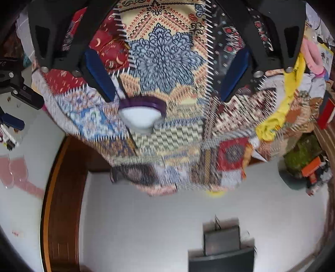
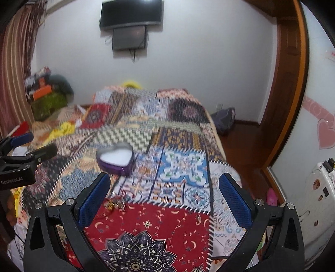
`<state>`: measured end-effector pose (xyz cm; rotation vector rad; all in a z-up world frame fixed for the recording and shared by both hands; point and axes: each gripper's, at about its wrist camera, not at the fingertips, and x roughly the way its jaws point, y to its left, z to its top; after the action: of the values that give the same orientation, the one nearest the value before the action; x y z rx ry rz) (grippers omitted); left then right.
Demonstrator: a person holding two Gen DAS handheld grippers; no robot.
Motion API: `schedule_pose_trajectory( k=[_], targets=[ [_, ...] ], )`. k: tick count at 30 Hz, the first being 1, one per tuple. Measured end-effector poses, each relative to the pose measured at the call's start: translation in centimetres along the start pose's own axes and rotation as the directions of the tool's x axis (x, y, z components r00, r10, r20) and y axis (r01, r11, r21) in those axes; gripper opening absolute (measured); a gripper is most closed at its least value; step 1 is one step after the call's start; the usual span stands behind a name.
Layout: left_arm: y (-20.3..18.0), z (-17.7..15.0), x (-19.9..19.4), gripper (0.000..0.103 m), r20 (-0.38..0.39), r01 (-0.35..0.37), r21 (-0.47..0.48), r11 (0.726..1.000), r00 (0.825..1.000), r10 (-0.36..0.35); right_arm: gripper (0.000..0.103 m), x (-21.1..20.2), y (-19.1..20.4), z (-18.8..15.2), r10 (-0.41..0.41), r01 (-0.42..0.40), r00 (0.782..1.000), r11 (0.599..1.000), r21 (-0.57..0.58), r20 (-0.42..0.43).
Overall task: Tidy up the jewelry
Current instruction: 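Grasp the gold-red bracelet with the left tool while the right tool grasps a silver earring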
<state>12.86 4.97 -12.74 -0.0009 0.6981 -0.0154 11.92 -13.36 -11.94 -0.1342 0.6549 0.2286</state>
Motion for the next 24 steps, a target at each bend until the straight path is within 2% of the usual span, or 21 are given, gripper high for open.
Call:
schedule_pose_trajectory(
  k=[4,8,11,16,19,22,24],
  targets=[
    [0.1,-0.9,2.9,0.081,-0.105,0.038,0.006,0.999,0.994,-0.037,0.103,2.4,0.3,-0.8,0.024,-0.025,0.997,0.999,-0.024,-0.068],
    [-0.5,-1.8,5.0,0.063,-0.195,0.096,0.026,0.995,0.977,-0.089,0.103,4.3,0.9,-1.7,0.045,-0.054,0.991,0.996,-0.066,-0.124],
    [-1.2,-2.4,6.0,0.057,-0.245,0.145,0.041,0.989,0.961,-0.131,0.102,5.4,1.3,-2.3,0.079,-0.091,0.983,0.993,-0.07,-0.165],
    [-1.9,-2.9,6.7,0.051,-0.295,0.198,0.051,0.979,0.94,-0.174,0.079,7.2,1.7,-2.7,0.128,-0.146,0.967,0.987,-0.069,-0.221],
    [-2.1,-3.2,6.9,0.043,-0.313,0.23,0.045,0.972,0.927,-0.205,0.068,8.1,1.9,-2.8,0.18,-0.199,0.95,0.979,-0.051,-0.256],
    [-2.1,-3.3,7.1,0.037,-0.327,0.254,0.031,0.967,0.917,-0.23,0.057,8.6,2.2,-2.9,0.216,-0.238,0.936,0.97,-0.044,-0.278],
    [-2.1,-3.5,7.3,0.033,-0.335,0.264,0.024,0.964,0.911,-0.241,0.055,8.9,2.5,-2.9,0.228,-0.251,0.931,0.967,-0.046,-0.284]
  ],
)
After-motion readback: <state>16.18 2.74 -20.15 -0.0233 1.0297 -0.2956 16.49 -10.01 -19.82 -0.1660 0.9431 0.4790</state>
